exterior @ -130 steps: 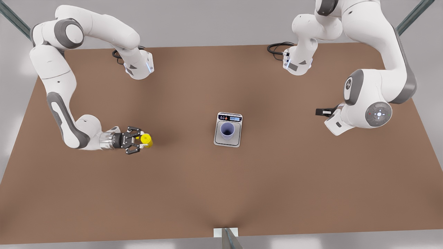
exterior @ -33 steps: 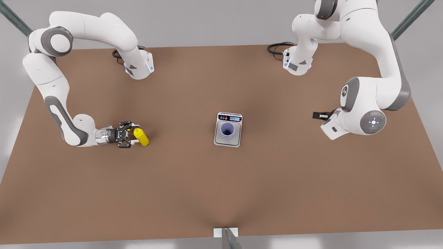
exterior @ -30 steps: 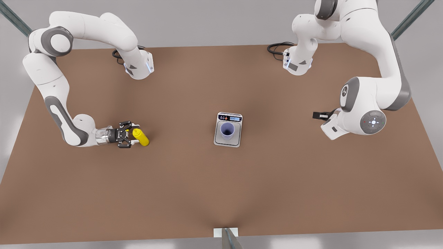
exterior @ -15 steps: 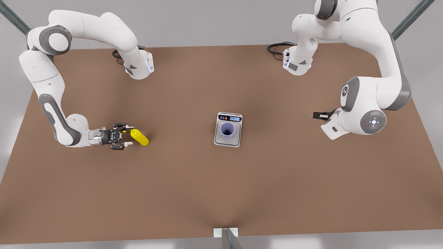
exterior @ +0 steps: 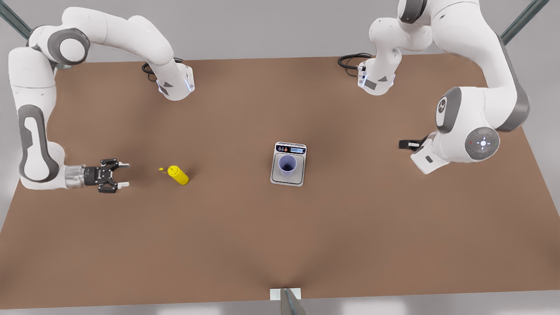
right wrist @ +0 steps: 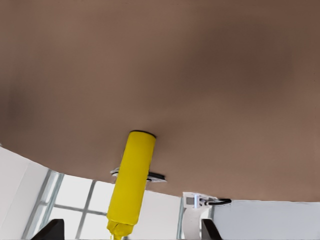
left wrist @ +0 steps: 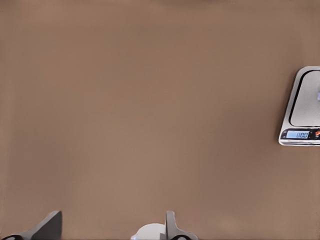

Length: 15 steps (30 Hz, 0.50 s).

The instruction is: Move cup to the weight, pick up sauce bottle, pour sauce

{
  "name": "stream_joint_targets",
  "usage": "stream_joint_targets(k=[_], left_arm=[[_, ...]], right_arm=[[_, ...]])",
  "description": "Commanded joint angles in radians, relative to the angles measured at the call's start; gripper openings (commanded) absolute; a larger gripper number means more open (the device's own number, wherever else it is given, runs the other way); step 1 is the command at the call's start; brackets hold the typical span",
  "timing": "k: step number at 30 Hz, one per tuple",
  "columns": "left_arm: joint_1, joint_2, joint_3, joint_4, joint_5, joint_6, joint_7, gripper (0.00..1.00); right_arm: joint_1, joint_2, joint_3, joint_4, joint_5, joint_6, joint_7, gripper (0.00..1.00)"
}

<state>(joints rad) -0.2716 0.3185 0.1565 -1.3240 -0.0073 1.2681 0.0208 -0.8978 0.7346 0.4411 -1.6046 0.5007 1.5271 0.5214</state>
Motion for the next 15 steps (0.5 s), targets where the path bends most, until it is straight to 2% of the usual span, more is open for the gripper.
stream_joint_targets(k=[1, 2, 4, 5, 6, 7, 8, 9, 11, 15], left_arm=[[0.0, 0.001, 0.0, 0.009, -0.002, 0.002, -0.002, 1.0], [0.0, 0.004, 0.0, 0.054, -0.003, 0.002, -0.002, 1.0], [0.0, -0.001, 0.003, 0.085, -0.014, -0.004, -0.002, 1.0], [0.0, -0.01, 0.005, 0.089, -0.011, -0.01, -0.002, 1.0], [0.0, -0.027, 0.025, 0.083, -0.014, -0.006, -0.002, 1.0], [0.0, -0.091, 0.021, 0.014, -0.013, 0.02, -0.002, 1.0], [0.0, -0.128, 0.014, -0.032, -0.013, 0.065, -0.002, 1.0], [0.0, -0.13, 0.014, -0.035, -0.013, 0.07, 0.005, 1.0], [0.0, -0.127, 0.014, -0.035, -0.013, 0.07, 0.01, 1.0], [0.0, -0.118, 0.014, -0.037, -0.013, 0.07, 0.01, 1.0]], right_arm=[[0.003, -0.001, 0.001, 0.032, -0.013, -0.017, 0.011, 1.0], [0.045, -0.018, 0.004, 0.205, -0.07, -0.125, 0.092, 1.0], [0.23, -0.152, 0.004, 0.385, -0.184, -0.147, 0.083, 1.0], [0.332, -0.236, 0.005, 0.399, -0.298, -0.157, 0.069, 1.0], [0.431, -0.322, -0.002, 0.403, -0.411, -0.182, -0.087, 1.0], [0.548, -0.401, -0.045, 0.403, -0.504, -0.174, -0.138, 1.0], [0.718, -0.478, -0.2, 0.393, -0.504, -0.177, -0.202, 1.0], [0.829, -0.535, -0.289, 0.362, -0.499, -0.17, -0.23, 1.0], [0.858, -0.67, -0.295, 0.197, -0.498, -0.059, -0.241, 1.0], [1.025, -0.676, -0.39, 0.084, -0.496, 0.137, -0.327, 1.0]])
